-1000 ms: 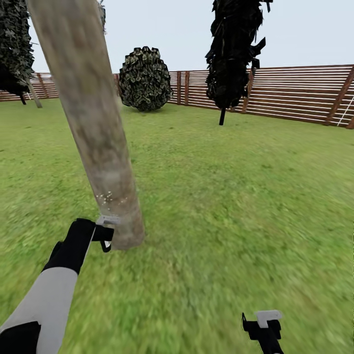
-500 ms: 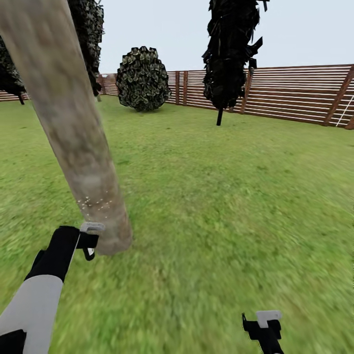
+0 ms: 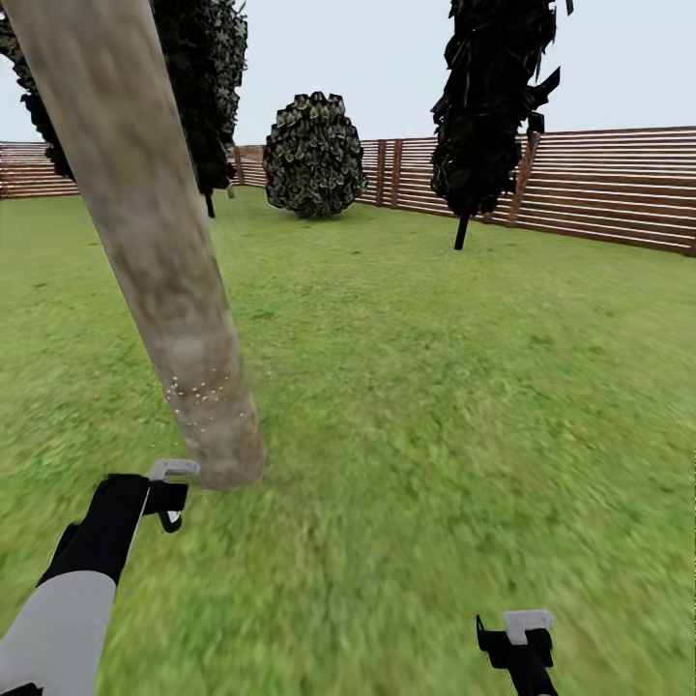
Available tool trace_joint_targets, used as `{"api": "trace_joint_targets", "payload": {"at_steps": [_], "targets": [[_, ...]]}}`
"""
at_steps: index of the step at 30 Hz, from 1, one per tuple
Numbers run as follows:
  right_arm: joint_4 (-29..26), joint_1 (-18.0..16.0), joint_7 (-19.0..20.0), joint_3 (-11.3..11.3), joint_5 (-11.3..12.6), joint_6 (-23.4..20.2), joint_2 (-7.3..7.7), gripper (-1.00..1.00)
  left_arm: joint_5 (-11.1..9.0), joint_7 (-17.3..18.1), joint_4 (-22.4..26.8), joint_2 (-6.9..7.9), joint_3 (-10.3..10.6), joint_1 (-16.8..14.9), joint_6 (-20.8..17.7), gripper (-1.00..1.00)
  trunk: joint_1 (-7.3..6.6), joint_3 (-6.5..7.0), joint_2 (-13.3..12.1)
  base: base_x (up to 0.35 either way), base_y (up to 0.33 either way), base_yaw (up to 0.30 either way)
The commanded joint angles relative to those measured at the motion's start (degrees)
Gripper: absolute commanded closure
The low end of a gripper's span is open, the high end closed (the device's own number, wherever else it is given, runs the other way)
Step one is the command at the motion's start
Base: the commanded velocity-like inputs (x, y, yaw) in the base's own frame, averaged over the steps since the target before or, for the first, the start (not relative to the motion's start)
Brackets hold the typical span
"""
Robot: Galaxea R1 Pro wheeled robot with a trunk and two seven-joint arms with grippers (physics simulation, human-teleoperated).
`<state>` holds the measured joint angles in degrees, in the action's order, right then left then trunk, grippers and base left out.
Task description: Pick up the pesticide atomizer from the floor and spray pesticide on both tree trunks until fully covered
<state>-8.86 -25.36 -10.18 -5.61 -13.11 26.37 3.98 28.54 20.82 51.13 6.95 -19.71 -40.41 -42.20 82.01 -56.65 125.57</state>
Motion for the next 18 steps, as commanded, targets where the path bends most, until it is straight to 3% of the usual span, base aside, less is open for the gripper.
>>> {"api": "trace_joint_targets", "payload": {"at_steps": [1, 5, 7, 9, 11, 12, 14, 18], "targets": [[0.07, -0.04, -0.1, -0.45, -0.61, 0.18, -0.02, -1.0, 0.62, -0.35, -0.2, -0.88, -0.15, -0.04, -0.01, 1.0, 0.0, -0.05, 0.02, 0.097, -0.277, 0.015], [0.08, -0.04, -0.1, -0.45, -0.61, 0.18, -0.02, -1.0, 0.25, -6.49, -2.36, -4.26, -0.21, -0.02, 0.38, 1.0, 0.0, -0.05, 0.02, 0.107, -0.276, 0.047], [0.09, -0.04, -0.1, -0.45, -0.61, 0.18, -0.02, -1.0, 0.26, -7.38, -2.78, -4.5, -0.43, -0.02, 1.8, 1.0, 0.0, -0.05, 0.02, 0.112, -0.276, 0.203], [0.14, -0.04, -0.1, -0.45, -0.61, 0.18, -0.02, -1.0, 0.4, -8.32, -4.18, -4.21, -0.64, -0.02, 6.08, 1.0, 0.0, -0.05, 0.02, 0.125, -0.276, 0.257], [0.15, -0.04, -0.1, -0.45, -0.61, 0.18, -0.02, -1.0, 0.48, -8.84, -4.9, -3.89, -1.37, -0.02, 7.17, 1.0, 0.0, -0.05, 0.02, 0.136, -0.276, 0.273], [0.12, -0.04, -0.1, -0.45, -0.61, 0.18, -0.02, -1.0, 0.5, -8.94, -5.06, -3.82, -2.16, -0.02, 7.5, 1.0, 0.0, -0.05, 0.02, 0.14, -0.275, 0.275], [0.08, -0.04, -0.1, -0.45, -0.61, 0.18, -0.02, -1.0, 0.43, -9.27, -5.25, -3.83, -6.27, -0.02, 8.25, 1.0, 0.0, -0.05, 0.02, 0.159, -0.265, 0.183], [0.13, -0.04, -0.1, -0.45, -0.61, 0.18, -0.02, -1.0, 0.84, -9.37, -5.15, -4.19, -7.24, -0.02, 8.42, 1.0, 0.0, -0.05, 0.02, 0.157, -0.26, 0.038]]}}
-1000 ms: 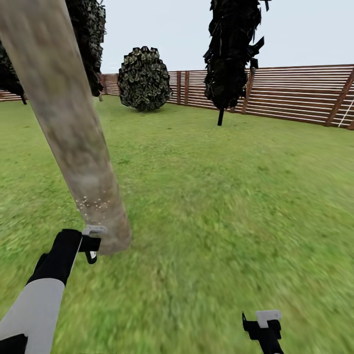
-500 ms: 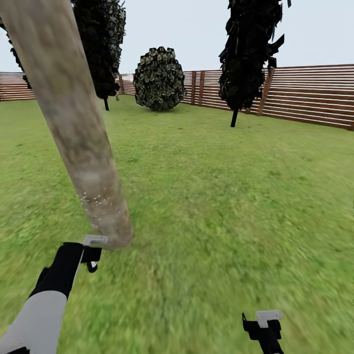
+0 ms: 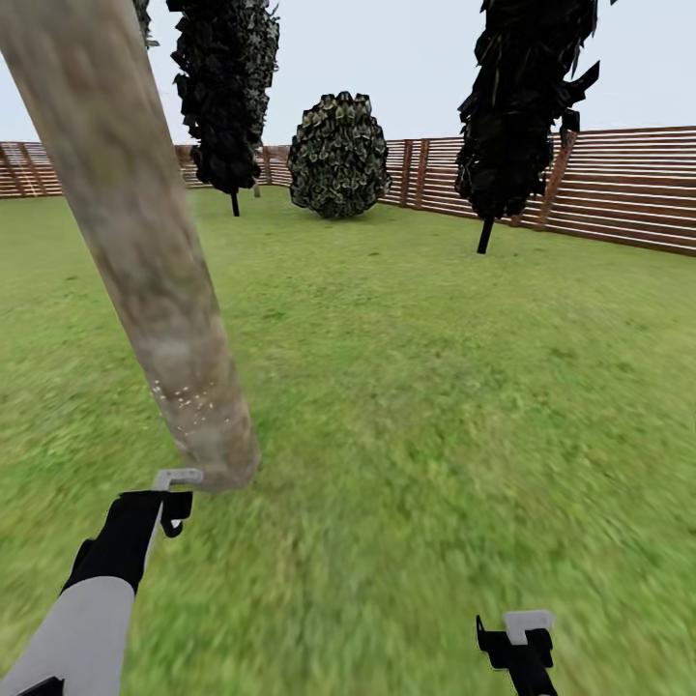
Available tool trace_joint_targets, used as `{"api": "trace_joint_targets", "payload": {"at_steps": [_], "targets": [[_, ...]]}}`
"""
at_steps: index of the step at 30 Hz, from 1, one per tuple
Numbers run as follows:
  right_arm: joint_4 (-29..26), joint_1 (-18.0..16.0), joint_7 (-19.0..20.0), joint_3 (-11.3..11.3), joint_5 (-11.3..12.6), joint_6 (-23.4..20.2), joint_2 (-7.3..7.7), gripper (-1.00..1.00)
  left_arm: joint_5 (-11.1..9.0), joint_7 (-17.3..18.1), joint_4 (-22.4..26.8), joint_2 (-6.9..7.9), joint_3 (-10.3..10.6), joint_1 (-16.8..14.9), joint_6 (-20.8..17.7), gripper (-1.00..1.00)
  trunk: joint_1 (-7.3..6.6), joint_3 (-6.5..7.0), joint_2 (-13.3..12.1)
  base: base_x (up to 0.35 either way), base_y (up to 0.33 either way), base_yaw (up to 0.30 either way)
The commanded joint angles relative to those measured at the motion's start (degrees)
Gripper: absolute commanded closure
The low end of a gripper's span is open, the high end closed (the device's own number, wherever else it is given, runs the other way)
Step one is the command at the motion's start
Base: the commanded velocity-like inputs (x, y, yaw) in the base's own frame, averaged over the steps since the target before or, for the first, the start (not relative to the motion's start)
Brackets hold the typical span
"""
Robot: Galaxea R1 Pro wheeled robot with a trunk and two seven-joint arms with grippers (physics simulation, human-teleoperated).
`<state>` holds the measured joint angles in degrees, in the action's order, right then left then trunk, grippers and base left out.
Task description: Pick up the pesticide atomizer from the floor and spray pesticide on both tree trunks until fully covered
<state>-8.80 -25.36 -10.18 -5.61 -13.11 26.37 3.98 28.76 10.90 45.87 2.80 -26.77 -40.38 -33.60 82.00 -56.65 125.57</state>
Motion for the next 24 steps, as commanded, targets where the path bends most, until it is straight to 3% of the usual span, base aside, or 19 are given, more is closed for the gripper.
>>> {"api": "trace_joint_targets", "payload": {"at_steps": [1, 5, 8, 16, 24], "targets": [[0.09, -0.04, -0.1, -0.46, -0.6, 0.18, -0.02, -1.0, 0.85, 0.53, 0.0, -0.24, -0.2, 0.01, -0.19, 1.0, 0.0, -0.05, 0.02, 0.105, -0.268, 0.004], [0.1, -0.04, -0.1, -0.46, -0.6, 0.18, -0.02, -1.0, 0.89, -0.6, -0.11, -0.29, -0.21, 0.04, -0.3, 1.0, 0.0, -0.05, 0.02, 0.062, -0.273, 0.001], [0.1, -0.04, -0.1, -0.46, -0.6, 0.18, -0.07, -1.0, 0.65, -4.94, -0.17, -0.02, -0.27, 0.04, -0.53, 1.0, 0.0, -0.05, 0.02, 0.005, -0.28, 0.006], [0.1, -0.04, -0.1, -0.46, -0.6, 0.18, -0.11, -1.0, 0.52, -4.55, -3.42, 0.28, -0.15, -0.04, -1.19, 1.0, 0.0, -0.05, 0.02, 0.068, -0.281, 0.238], [0.1, -0.04, -0.1, -0.45, -0.61, 0.18, -0.11, -1.0, 0.2, -4.49, -3.68, 0.31, -0.19, -0.05, -1.21, 1.0, 0.0, -0.05, 0.02, 0.231, -0.203, 0.194]]}}
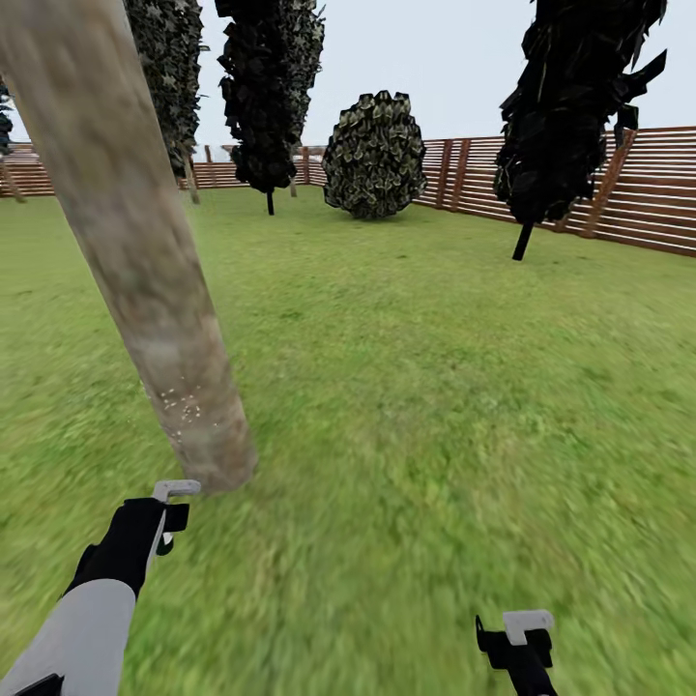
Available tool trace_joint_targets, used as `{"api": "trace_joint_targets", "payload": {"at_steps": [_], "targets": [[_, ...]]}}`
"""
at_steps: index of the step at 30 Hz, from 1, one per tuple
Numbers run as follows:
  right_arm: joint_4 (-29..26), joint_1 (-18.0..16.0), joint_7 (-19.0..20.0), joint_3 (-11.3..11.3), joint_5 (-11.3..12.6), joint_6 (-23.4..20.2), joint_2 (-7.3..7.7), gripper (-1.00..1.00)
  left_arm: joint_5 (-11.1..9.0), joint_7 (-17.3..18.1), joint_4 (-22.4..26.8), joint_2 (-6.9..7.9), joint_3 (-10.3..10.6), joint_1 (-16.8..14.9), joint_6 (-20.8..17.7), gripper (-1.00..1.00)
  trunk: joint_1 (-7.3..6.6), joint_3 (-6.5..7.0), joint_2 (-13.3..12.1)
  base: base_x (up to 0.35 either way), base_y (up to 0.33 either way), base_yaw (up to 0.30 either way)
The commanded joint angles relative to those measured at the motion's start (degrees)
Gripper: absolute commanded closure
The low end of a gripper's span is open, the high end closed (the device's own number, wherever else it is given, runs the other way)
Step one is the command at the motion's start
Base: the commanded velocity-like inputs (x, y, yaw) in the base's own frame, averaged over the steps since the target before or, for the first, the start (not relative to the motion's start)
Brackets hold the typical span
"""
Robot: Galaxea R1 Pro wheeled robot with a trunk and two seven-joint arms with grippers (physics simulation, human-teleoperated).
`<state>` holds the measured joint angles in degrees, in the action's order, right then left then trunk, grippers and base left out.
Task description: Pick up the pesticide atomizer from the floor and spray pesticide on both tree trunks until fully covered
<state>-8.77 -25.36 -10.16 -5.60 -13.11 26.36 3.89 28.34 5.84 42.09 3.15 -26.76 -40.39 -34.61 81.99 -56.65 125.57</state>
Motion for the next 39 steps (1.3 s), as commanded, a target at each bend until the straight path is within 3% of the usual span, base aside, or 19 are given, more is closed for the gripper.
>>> {"api": "trace_joint_targets", "payload": {"at_steps": [1, 9, 15, 22, 39], "targets": [[0.07, -0.04, -0.12, -0.46, -0.6, 0.18, -0.02, -1.0, 0.6, 0.58, 0.1, -0.01, -0.21, -0.04, -0.19, 1.0, 0.02, -0.05, 0.02, 0.276, -0.172, 0.026], [0.07, -0.04, -0.09, -0.46, -0.6, 0.18, -0.06, -1.0, 0.82, 0.6, 0.1, -0.31, -0.05, -0.04, -0.28, 1.0, 0.02, -0.05, 0.02, 0.232, -0.197, 0.021], [0.07, -0.04, -0.12, -0.44, -0.62, 0.18, -0.11, -1.0, 0.82, 0.66, 0.1, -0.48, -0.04, -0.04, -0.32, 1.0, 0.02, -0.05, 0.02, 0.02, -0.278, 0.245], [0.07, -0.04, -0.09, -0.45, -0.63, 0.18, -0.11, -1.0, 0.82, 3.25, -0.33, -0.19, -0.07, -0.13, -3.29, 1.0, 0.02, -0.05, 0.02, 0.0, -0.282, 0.26], [0.07, -0.04, -0.05, -0.4, -0.68, 0.18, -0.11, -1.0, 1.07, 3.3, -0.25, 0.01, -0.19, -0.13, -3.01, 1.0, 0.02, -0.05, 0.02, 0.004, -0.282, 0.013]]}}
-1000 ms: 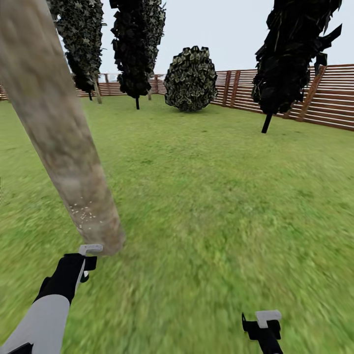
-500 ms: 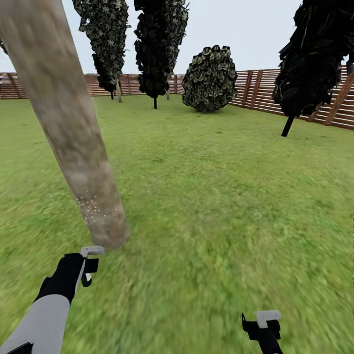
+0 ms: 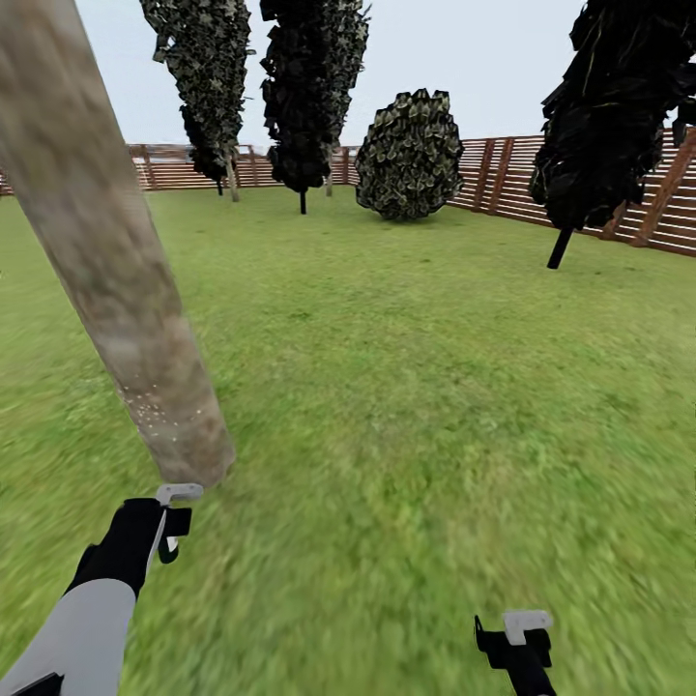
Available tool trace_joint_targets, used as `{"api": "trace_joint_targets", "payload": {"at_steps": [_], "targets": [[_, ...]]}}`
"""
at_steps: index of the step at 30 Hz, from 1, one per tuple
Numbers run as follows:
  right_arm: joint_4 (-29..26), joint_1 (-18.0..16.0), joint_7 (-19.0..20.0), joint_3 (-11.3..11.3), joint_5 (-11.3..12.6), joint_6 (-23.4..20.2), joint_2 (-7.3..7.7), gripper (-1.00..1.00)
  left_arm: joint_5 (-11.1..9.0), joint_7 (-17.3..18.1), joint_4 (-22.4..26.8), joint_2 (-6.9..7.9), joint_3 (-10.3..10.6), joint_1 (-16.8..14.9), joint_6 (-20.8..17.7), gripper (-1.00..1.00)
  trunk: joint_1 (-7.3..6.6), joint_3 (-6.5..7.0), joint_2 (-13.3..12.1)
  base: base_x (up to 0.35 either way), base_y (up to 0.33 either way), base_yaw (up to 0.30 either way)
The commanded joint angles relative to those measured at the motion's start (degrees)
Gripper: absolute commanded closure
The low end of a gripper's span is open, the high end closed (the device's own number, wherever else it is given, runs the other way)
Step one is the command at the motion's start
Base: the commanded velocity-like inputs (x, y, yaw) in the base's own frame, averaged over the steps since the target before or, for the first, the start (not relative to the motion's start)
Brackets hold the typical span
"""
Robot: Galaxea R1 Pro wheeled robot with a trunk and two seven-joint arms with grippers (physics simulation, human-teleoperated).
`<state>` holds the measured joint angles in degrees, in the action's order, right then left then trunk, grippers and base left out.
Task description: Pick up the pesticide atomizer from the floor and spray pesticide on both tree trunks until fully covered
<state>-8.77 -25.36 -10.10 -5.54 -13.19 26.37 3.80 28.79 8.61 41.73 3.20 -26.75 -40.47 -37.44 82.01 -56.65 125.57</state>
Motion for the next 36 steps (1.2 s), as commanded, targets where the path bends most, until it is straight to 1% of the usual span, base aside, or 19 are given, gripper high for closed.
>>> {"api": "trace_joint_targets", "payload": {"at_steps": [1, 7, 15, 17, 23, 24, 27, 28, 30, 32, 33, 34, 36], "targets": [[0.07, -0.04, -0.1, -0.44, -0.59, 0.18, -0.02, -1.0, 0.67, 0.53, 0.1, -0.03, -0.22, -0.05, -0.18, 1.0, -0.01, -0.05, 0.02, 0.065, -0.283, 0.123], [0.07, -0.04, -0.09, -0.44, -0.61, 0.18, -0.1, -1.0, 0.74, 0.23, 0.1, 0.04, -0.23, -0.05, -0.11, 1.0, -0.01, -0.05, 0.02, 0.116, -0.277, 0.237], [0.07, -0.04, -0.09, -0.44, -0.61, 0.18, -0.1, -1.0, 0.57, 0.24, 0.09, 0.0, -0.23, 0.02, 0.71, 1.0, -0.01, -0.05, 0.02, 0.237, -0.217, 0.276], [0.07, -0.04, -0.14, -0.47, -0.61, 0.18, -0.08, -1.0, 0.41, 0.55, 0.1, -0.43, -0.23, 0.04, 0.81, 1.0, -0.01, -0.05, 0.02, 0.185, -0.092, 0.277], [0.07, -0.04, -0.17, -0.51, -0.61, 0.18, -0.02, -1.0, 0.19, 0.65, 0.89, -1.05, 1.62, -0.8, -0.15, 1.0, -0.01, -0.05, 0.02, 0.019, -0.009, 0.277], [0.07, -0.04, -0.18, -0.51, -0.61, 0.18, -0.02, -1.0, 0.16, 0.64, 1.04, -1.38, 1.79, -1.35, -0.38, 1.0, -0.01, -0.05, 0.02, 0.002, -0.001, 0.265], [0.07, -0.04, -0.18, -0.52, -0.61, 0.18, -0.02, -1.0, 0.13, 0.62, 1.31, -2.55, 2.37, -5.04, -2.69, 1.0, -0.01, -0.05, 0.02, 0.0, 0.0, 0.186], [0.07, -0.04, -0.18, -0.52, -0.61, 0.18, -0.02, -1.0, 0.13, 0.62, 1.38, -3.12, 3.57, -7.03, -3.78, 1.0, -0.01, -0.05, 0.02, 0.0, 0.0, 0.053], [0.07, -0.04, -0.18, -0.52, -0.61, 0.18, 0.03, -1.0, 0.09, 0.62, 1.41, -3.44, 5.27, -9.88, -4.44, 1.0, -0.01, -0.05, 0.02, 0.0, 0.0, 0.02], [0.07, -0.04, -0.18, -0.52, -0.61, 0.18, 0.05, -1.0, 0.05, 0.62, 1.37, -3.46, 5.77, -12.05, -4.89, 1.0, -0.01, -0.05, 0.02, 0.0, 0.0, 0.007], [0.07, -0.04, -0.17, -0.52, -0.61, 0.18, 0.12, -1.0, 0.05, 0.65, 1.34, -2.92, 5.96, -13.31, -6.07, 1.0, -0.01, -0.05, 0.02, 0.0, 0.0, 0.001], [0.07, -0.04, -0.16, -0.52, -0.61, 0.18, 0.14, -1.0, 0.05, 0.69, 1.37, -2.36, 5.89, -13.59, -6.45, 1.0, -0.01, -0.05, 0.02, 0.0, 0.0, 0.0], [0.07, -0.04, -0.17, -0.52, -0.61, 0.18, 0.15, -1.0, 0.05, 0.8, 1.39, -0.68, 5.85, -13.78, -6.73, 1.0, -0.01, -0.05, 0.02, 0.0, 0.0, 0.0]]}}
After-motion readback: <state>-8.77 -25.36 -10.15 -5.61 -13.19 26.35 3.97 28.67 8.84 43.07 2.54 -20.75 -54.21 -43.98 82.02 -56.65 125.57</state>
